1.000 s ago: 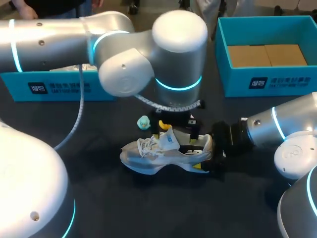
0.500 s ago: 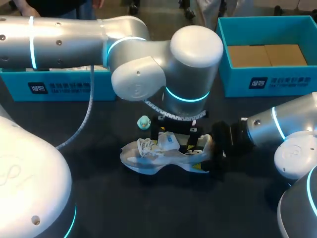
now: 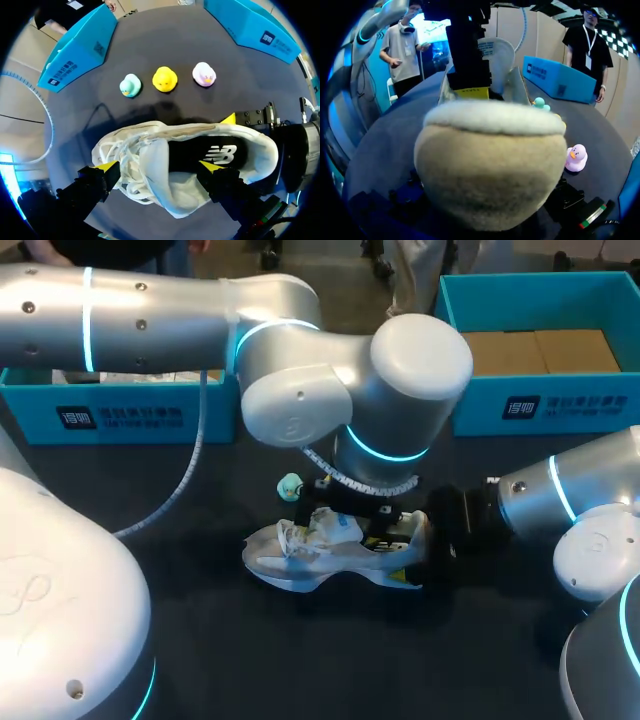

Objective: Take the shoe out of the shoebox, open the shoe tongue, remove and reinsert the insole, then place the shoe into the shoebox

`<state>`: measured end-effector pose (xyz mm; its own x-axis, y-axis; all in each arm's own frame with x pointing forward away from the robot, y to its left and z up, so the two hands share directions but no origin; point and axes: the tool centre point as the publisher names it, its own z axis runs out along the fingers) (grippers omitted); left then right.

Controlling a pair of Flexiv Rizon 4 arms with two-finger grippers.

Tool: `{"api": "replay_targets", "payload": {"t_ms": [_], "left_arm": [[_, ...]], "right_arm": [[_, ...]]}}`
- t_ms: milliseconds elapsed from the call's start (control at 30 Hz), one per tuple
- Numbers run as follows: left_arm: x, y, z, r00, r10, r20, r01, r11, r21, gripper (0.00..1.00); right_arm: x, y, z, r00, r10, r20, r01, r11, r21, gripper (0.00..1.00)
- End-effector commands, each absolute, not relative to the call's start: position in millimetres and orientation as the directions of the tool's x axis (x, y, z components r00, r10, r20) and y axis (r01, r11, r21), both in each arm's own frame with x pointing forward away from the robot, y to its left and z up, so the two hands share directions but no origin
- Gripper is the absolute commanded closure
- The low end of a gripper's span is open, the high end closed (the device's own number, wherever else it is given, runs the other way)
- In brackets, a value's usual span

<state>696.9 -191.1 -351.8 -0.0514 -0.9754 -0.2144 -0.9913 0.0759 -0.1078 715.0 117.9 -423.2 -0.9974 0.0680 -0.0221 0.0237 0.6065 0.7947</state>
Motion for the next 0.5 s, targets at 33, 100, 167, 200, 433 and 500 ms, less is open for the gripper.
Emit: {"api": "replay_targets", "payload": {"t_ms": [33, 100, 167, 200, 433, 500], "left_arm": [[700, -181, -353, -0.035, -0.973, -0.226, -0.994, 0.058, -0.092, 0.00], [701, -176, -353, -0.028, -0.973, -0.229, -0.995, 0.050, -0.091, 0.00], [701, -172, -349, -0.019, -0.974, -0.225, -0.995, 0.041, -0.094, 0.00], [700, -170, -347, -0.016, -0.974, -0.224, -0.995, 0.039, -0.097, 0.00], [693, -165, -337, -0.041, -0.978, -0.203, -0.996, 0.057, -0.071, 0.66], [691, -165, -335, -0.055, -0.981, -0.185, -0.997, 0.065, -0.045, 0.78]], "right_arm": [[714, 119, -425, -0.997, 0.069, -0.023, 0.024, 0.609, 0.793, 1.00], [714, 119, -425, -0.997, 0.069, -0.023, 0.024, 0.609, 0.793, 1.00], [714, 119, -425, -0.997, 0.069, -0.023, 0.024, 0.609, 0.793, 1.00], [714, 119, -425, -0.997, 0.069, -0.023, 0.024, 0.609, 0.793, 1.00], [714, 119, -425, -0.997, 0.069, -0.023, 0.024, 0.609, 0.793, 1.00], [714, 119, -425, -0.997, 0.069, -0.023, 0.024, 0.609, 0.793, 1.00]]}}
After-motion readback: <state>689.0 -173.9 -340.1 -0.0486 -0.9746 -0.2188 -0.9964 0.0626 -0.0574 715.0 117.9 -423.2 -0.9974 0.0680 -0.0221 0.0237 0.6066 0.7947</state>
